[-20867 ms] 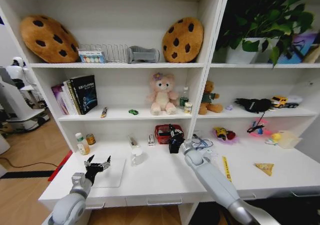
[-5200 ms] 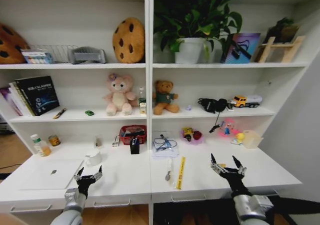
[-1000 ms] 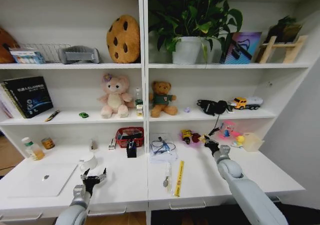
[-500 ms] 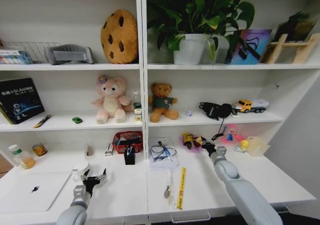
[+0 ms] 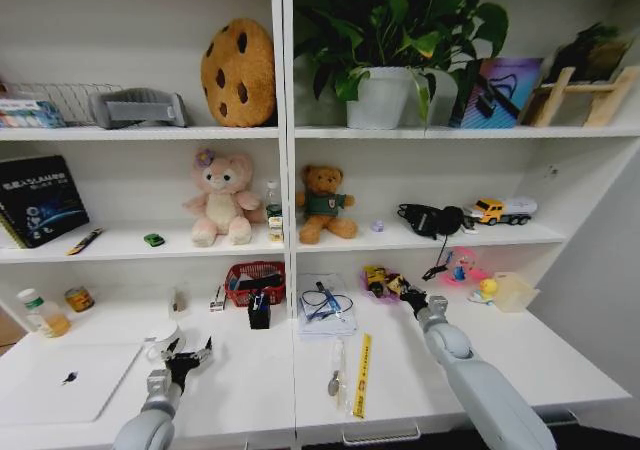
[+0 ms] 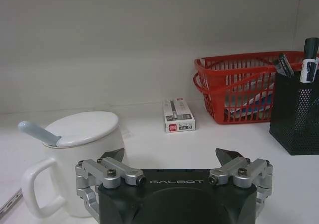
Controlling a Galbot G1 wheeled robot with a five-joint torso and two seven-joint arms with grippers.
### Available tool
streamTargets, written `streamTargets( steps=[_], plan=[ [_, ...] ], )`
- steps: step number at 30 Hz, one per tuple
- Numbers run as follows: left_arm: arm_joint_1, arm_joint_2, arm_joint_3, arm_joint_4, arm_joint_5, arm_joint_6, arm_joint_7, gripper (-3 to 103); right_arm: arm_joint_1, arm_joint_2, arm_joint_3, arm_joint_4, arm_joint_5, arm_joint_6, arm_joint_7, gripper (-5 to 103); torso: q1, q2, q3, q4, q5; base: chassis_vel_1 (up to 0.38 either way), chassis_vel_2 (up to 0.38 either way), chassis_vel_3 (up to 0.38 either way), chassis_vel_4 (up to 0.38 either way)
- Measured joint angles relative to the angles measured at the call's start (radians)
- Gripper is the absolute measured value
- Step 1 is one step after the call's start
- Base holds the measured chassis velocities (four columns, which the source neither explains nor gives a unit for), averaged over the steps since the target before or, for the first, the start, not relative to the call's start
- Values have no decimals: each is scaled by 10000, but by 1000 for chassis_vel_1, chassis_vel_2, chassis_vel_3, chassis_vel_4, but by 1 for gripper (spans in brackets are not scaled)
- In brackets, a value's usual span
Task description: Organize the objects on the table.
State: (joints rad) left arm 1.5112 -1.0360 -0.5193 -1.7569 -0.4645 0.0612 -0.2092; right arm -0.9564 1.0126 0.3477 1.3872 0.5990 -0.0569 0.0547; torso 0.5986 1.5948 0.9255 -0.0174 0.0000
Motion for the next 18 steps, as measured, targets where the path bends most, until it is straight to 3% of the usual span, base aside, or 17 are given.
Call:
streamTargets(
  steps=[2,3,5,11,18],
  plan=[
    [-15,0,5,1,-7,6,-4,100,-18,-16,17,45,33,-3,2,24,0,-1,0,0,0,0,0,0,0],
    [-29,-2,14,3,-15,17,-7,100,-47,-41,30,118,88,-13,10,34,0,-1,0,-1,-1,0,0,0,0],
    [-26,-27,16,7,-15,21,-10,100,-144,-95,90,321,178,-30,46,45,0,0,0,0,0,0,0,0,0],
    [43,-41,-24,-40,-4,19,-8,100,-617,-286,369,966,321,34,214,61,0,0,-1,4,0,0,0,0,0],
    [76,5,-215,-180,-46,-32,62,100,-3370,-448,1880,3156,-194,455,629,89,0,0,-1,-5,3,0,0,0,0]
  ],
)
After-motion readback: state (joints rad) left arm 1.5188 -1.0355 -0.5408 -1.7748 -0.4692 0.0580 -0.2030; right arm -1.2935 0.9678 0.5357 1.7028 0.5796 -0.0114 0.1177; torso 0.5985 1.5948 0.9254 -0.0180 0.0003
